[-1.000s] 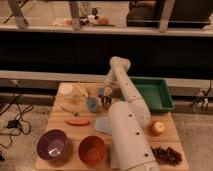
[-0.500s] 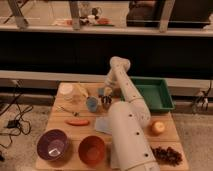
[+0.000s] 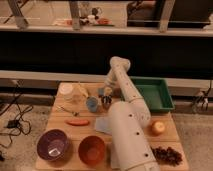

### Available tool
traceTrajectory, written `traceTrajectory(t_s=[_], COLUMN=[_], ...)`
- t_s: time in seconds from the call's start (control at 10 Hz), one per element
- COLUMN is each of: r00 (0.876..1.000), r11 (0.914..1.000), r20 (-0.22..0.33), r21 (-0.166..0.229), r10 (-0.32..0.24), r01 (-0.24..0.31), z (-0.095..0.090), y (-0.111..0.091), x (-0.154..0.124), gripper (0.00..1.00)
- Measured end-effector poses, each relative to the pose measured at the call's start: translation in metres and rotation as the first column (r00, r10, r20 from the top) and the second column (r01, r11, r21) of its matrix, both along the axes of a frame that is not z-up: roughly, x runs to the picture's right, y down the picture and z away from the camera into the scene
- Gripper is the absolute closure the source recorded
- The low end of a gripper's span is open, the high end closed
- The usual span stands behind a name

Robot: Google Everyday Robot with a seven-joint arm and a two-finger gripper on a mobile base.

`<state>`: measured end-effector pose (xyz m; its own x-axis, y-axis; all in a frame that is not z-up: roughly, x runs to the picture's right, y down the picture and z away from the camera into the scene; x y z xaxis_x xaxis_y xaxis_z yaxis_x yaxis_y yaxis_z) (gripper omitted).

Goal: Wipe tray with sponge

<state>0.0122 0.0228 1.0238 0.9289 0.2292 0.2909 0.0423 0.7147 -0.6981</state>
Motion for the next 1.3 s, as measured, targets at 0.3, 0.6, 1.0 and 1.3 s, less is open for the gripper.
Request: traceTrajectory(t_s=[0.3,0.6,1.0,1.3], r00=[1.000,1.000,0.999,0.998], r11=[1.0000,1.0000,0.9903,0.9800], r20=[0.003,0.003,0.005,0.024], r21=[-0.006,0.001,0.132,0.190], r10=[-0.005,-0.001,0.043,0.057], r01=[0.005,0.001,-0.043,-0.061], z=[-0.004,-0.006,-0.037,-0.051], y=[-0.002,-0.005,-0.015,-0.021], x=[0.000,0.001,0.004,0.004], gripper=[1.00,1.00,1.00,1.00])
